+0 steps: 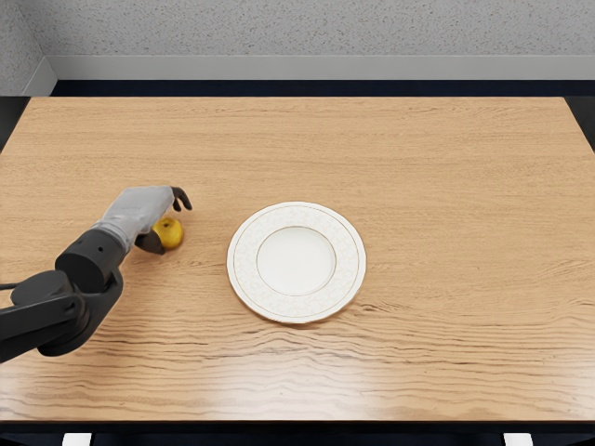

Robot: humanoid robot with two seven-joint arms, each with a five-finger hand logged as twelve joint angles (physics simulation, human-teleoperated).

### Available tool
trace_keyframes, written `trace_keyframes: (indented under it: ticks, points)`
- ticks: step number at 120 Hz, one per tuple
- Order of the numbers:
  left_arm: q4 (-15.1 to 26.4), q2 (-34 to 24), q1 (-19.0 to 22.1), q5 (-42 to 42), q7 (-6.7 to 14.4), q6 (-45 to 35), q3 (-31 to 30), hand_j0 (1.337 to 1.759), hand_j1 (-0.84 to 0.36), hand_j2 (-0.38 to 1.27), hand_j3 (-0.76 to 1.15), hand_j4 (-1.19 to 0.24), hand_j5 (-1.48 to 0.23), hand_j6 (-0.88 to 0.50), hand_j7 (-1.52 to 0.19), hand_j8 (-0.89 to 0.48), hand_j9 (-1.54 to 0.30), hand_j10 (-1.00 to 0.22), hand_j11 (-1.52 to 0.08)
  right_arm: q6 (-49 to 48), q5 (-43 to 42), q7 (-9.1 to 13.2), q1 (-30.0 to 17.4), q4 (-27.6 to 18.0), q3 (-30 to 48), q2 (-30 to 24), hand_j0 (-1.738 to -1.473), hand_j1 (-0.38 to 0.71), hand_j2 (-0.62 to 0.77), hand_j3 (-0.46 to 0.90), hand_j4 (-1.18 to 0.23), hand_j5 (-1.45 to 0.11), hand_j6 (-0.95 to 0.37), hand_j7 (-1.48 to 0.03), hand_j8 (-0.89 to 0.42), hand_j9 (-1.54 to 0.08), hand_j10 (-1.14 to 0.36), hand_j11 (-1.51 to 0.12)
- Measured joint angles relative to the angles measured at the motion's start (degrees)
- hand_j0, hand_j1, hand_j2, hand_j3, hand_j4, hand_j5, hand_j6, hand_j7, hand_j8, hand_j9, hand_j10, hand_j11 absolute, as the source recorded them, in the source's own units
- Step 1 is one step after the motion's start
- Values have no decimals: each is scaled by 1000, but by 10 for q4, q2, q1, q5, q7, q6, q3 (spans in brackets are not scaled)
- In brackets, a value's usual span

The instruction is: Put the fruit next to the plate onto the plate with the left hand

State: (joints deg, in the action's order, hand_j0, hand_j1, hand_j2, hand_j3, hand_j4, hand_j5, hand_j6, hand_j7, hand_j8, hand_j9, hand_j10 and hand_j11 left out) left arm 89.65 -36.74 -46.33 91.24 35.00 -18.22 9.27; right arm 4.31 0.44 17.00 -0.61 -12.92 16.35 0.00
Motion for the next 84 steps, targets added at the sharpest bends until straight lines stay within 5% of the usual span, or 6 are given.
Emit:
trace_keyframes:
  ticks: [84]
  points:
    - [0,4,-5,-36,1,2,-3,1655,-263,217,0,-613,-706,-527,-751,-482,-759,-584,-756,0,0,0,0,0,0,0,-1658,-349,0,0,0,0,0,0,0,0,0,0]
